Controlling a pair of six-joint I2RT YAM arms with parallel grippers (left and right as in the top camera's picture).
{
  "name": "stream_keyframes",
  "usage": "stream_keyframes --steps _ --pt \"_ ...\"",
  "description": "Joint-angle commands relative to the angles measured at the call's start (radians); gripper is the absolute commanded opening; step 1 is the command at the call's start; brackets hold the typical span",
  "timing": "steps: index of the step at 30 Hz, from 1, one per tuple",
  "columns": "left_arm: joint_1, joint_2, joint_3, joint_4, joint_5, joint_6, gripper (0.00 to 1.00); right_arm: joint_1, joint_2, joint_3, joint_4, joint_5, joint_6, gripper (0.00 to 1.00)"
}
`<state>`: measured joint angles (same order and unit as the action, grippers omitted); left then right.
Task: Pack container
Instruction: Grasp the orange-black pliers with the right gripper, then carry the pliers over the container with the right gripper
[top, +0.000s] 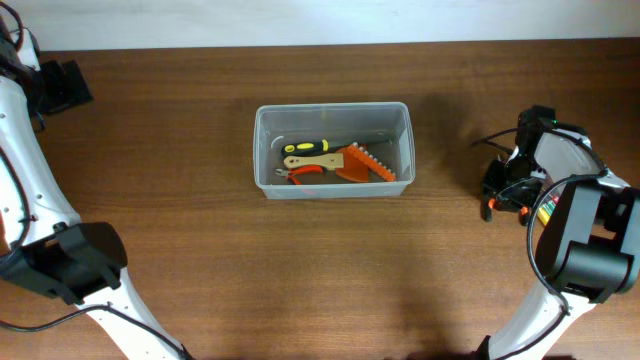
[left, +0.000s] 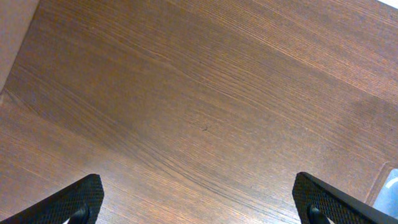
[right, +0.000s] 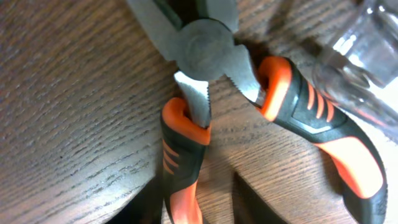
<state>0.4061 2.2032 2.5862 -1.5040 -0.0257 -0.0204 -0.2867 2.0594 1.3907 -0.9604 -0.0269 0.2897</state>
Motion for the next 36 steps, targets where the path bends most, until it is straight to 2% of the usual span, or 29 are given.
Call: stream_keyframes --steps 1,2,11,20,27,32,36 --pt "0.003 0.001 0.0 -0.001 0.01 -0.01 0.99 -0.007 0.073 -0.02 0.014 0.003 0.006 0.31" --pt "0.003 0.001 0.0 0.0 0.01 -0.01 0.99 -0.007 0.072 -0.019 0.019 0.006 0.006 0.31" --pt "0.003 0.001 0.0 0.0 0.01 -0.01 0.99 -0.006 0.06 0.068 -0.038 0.005 -0.004 0.05" --pt "0.003 0.001 0.0 0.0 0.01 -0.01 0.99 0.08 -0.107 0.311 -0.169 0.041 -0.081 0.04" --pt "0.003 0.001 0.0 0.0 0.01 -0.01 0.99 0.312 -0.239 0.545 -0.253 0.09 -0.189 0.04" --pt "0.003 0.001 0.0 0.0 0.01 -0.01 0.99 0.566 -0.263 0.594 -0.245 0.091 -0.451 0.04" --pt "0.003 0.001 0.0 0.0 0.01 -0.01 0.99 0.724 -0.213 0.593 -0.244 0.091 -0.632 0.04"
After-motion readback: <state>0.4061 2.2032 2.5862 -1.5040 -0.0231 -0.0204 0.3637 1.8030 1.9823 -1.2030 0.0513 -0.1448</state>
